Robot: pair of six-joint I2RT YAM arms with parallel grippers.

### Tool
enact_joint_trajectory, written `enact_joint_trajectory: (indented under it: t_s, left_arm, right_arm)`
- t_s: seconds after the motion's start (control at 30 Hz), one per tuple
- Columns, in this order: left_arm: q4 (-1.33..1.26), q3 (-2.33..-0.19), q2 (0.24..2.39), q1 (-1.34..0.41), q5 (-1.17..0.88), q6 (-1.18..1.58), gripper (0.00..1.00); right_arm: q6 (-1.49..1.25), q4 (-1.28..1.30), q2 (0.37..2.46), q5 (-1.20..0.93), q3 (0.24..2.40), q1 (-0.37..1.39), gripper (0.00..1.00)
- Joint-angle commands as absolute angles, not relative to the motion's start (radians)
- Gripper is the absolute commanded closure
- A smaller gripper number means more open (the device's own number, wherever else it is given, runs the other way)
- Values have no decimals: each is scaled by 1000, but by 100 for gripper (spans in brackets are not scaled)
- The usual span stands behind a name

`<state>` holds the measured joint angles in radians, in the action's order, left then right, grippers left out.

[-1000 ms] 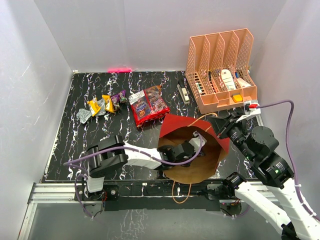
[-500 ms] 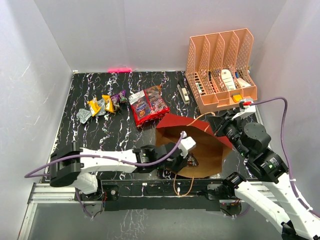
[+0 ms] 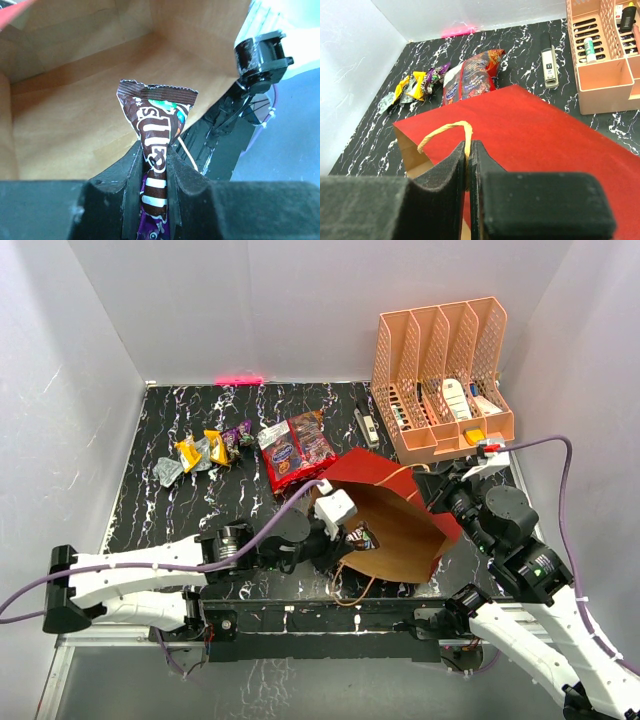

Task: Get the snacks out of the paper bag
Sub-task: Take out the snack from the paper bag.

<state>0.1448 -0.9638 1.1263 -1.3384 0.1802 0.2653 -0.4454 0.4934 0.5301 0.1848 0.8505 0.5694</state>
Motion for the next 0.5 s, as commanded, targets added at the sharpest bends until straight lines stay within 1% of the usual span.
enact_joint_trajectory:
  t_s: [0.0, 0.2, 0.3, 0.37, 0.47]
  left_arm:
    - [197, -1025, 1056, -1341, 216, 238, 100]
    - [149, -1032, 996, -1341, 190, 253, 100]
    - [145, -1063, 975, -1342, 203, 216, 100]
    - [155, -1092, 976, -1341, 247, 175, 100]
    - [165, -1139, 990, -1342, 369, 105, 100]
  right_arm:
    - [-438, 430, 519, 188, 839, 573, 93]
    - [-443, 428, 511, 180, 824, 573, 93]
    - [-442, 430, 509, 180, 824, 573, 93]
    - [-440, 432, 508, 180, 826, 573, 93]
    - [-438, 440, 498, 183, 825, 574, 93]
